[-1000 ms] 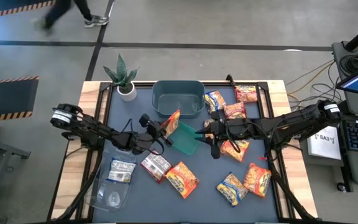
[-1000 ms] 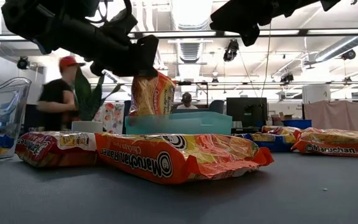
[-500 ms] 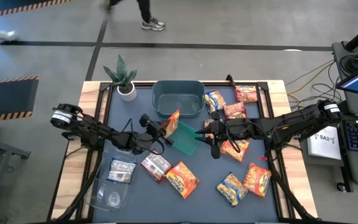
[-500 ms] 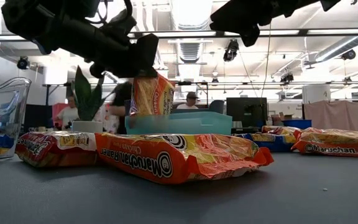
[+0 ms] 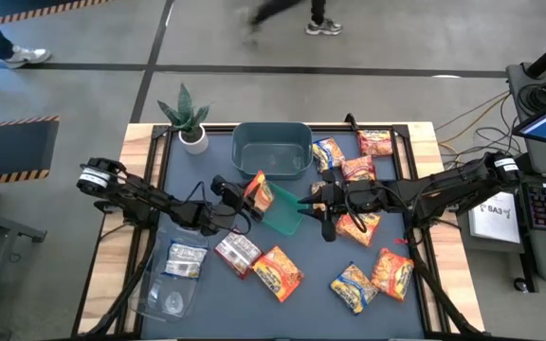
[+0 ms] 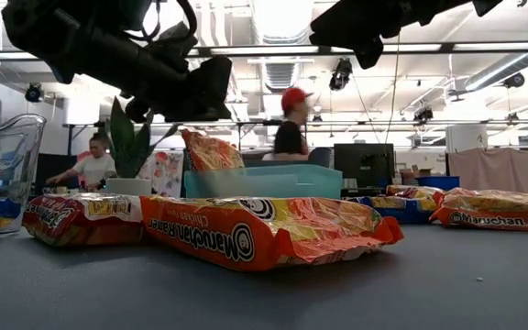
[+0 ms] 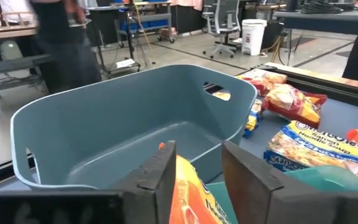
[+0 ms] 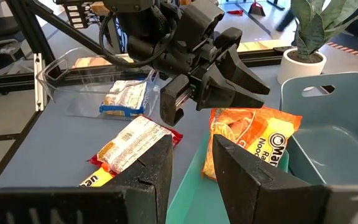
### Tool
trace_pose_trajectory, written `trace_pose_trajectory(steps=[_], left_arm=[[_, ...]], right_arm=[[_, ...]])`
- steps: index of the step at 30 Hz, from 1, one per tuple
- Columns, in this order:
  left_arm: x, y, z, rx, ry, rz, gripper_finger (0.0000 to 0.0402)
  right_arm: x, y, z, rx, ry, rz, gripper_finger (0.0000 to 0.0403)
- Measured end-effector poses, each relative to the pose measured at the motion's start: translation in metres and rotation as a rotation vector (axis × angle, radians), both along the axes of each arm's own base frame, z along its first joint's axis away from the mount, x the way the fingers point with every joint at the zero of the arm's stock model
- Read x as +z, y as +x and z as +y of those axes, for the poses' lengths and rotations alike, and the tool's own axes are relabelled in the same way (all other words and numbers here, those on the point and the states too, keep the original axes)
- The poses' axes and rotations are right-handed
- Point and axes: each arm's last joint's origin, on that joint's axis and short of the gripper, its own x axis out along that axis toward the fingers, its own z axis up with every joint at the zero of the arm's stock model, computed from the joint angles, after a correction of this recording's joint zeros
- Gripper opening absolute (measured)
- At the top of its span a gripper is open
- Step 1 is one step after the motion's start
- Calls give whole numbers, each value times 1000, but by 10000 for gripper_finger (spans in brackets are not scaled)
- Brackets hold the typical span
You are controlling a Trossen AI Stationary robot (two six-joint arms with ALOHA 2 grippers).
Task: Sort Maruchan noodles
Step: Put the blue noodle pack into the transparent bin
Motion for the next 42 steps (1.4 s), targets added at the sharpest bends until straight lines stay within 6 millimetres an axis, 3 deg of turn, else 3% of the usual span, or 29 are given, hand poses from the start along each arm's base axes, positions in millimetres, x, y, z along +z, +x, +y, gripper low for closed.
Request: trace_pose_trajectory(steps=[5, 15, 22, 24, 28, 33, 37, 42], left_arm=[[8, 3, -5, -24, 39, 27, 139], [50, 9, -31, -155, 194, 93, 145], [78, -10, -34, -639, 97, 57, 142], [83, -18, -32, -689, 71, 75, 139], [93, -33, -26, -642, 94, 124, 135], [101, -47, -17, -442, 180, 193, 134], [105, -53, -12, -332, 245, 237, 134], [107, -54, -10, -332, 293, 278, 134]], right_arm=[[-1, 0, 0, -1, 5, 7, 105], [-3, -2, 4, -24, 118, 36, 105], [-12, -5, 3, -122, 359, 127, 105], [-14, -7, 4, -154, 421, 174, 105], [-11, -8, 5, -224, 525, 263, 105], [-7, -8, 8, -307, 592, 378, 105], [-8, -8, 8, -413, 583, 563, 105], [-22, -11, 7, -562, 518, 859, 105]])
